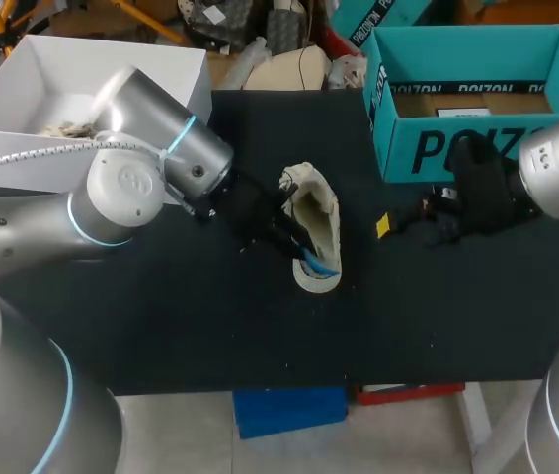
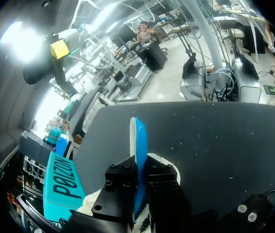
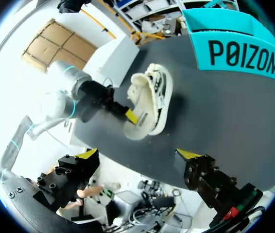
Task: Take the shoe out of the shoebox, open the shoe tongue, remove and reinsert the insole, then place the shoe into the shoebox
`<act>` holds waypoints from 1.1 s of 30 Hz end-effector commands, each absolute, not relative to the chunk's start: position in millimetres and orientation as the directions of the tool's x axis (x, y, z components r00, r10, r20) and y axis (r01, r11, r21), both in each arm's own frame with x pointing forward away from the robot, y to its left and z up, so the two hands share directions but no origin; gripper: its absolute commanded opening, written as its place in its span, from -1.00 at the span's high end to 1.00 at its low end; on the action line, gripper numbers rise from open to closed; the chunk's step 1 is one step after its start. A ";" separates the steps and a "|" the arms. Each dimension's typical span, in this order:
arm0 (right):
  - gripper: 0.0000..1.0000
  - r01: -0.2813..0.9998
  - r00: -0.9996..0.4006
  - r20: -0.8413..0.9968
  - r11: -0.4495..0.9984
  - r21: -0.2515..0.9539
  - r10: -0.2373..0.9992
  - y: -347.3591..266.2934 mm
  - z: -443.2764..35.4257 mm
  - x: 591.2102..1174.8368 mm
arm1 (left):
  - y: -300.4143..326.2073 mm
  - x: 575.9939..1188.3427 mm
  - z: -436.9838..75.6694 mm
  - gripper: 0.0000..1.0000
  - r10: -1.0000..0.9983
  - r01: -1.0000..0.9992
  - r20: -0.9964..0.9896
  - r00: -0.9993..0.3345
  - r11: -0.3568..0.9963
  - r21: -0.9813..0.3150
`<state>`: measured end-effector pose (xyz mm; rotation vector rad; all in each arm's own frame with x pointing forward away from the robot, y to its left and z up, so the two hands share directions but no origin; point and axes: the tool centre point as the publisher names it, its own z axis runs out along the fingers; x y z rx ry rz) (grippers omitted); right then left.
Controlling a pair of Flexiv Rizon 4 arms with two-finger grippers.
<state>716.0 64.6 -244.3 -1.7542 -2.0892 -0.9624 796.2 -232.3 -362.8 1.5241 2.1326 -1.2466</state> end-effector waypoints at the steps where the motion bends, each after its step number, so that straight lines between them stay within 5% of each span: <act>1: -1.00 0.945 -0.244 0.573 0.058 0.323 0.782 64.9 -244.0 715.8 | -238.0 807.7 -369.9 1.00 0.666 0.864 -0.612 -0.427 0.101 -0.493; 33: -1.00 0.945 -0.244 0.573 0.058 0.323 0.782 64.9 -244.0 715.8 | -225.8 841.6 -393.5 1.00 0.830 0.931 -0.473 -0.297 0.142 -0.337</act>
